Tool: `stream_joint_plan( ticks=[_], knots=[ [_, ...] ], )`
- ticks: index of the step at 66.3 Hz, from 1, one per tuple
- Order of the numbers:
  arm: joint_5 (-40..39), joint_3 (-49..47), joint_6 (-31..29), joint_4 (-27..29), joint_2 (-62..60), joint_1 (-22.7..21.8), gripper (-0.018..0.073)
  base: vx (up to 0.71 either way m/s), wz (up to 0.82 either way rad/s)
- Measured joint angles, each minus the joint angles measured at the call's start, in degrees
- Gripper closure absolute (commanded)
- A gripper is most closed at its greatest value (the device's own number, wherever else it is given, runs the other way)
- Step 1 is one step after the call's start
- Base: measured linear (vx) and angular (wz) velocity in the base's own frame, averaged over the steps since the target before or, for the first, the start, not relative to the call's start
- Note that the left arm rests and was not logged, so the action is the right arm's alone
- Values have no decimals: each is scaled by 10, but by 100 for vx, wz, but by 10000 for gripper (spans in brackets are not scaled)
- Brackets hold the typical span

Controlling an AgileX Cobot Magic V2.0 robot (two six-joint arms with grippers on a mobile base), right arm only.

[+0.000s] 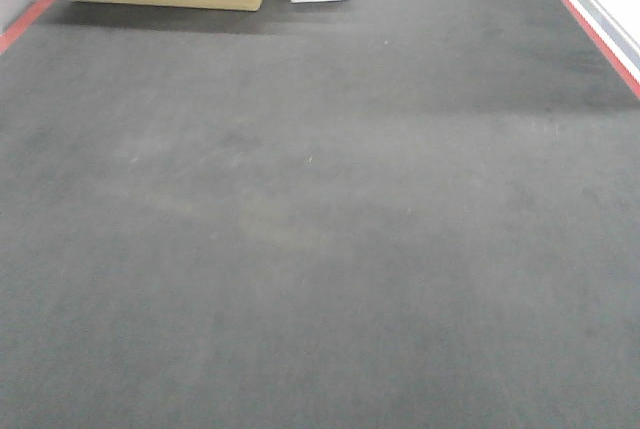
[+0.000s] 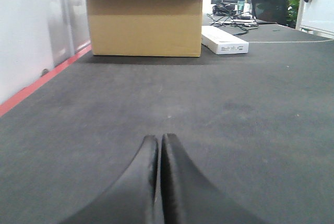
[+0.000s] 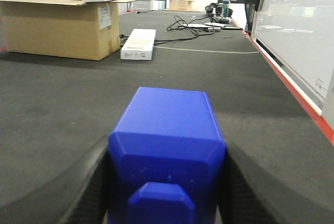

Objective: Pour parts from conveyor to right shelf

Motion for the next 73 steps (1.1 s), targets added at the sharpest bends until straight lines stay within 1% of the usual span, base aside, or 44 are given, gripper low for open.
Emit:
stream_joint_plan(
  ticks=[17, 43, 73],
  knots=[
    [0, 0, 0, 0, 0, 0, 564, -30, 10],
    [1, 0, 0, 0, 0, 0, 564, -39, -8],
    [0, 0, 0, 0, 0, 0, 564, -35, 6]
  ],
)
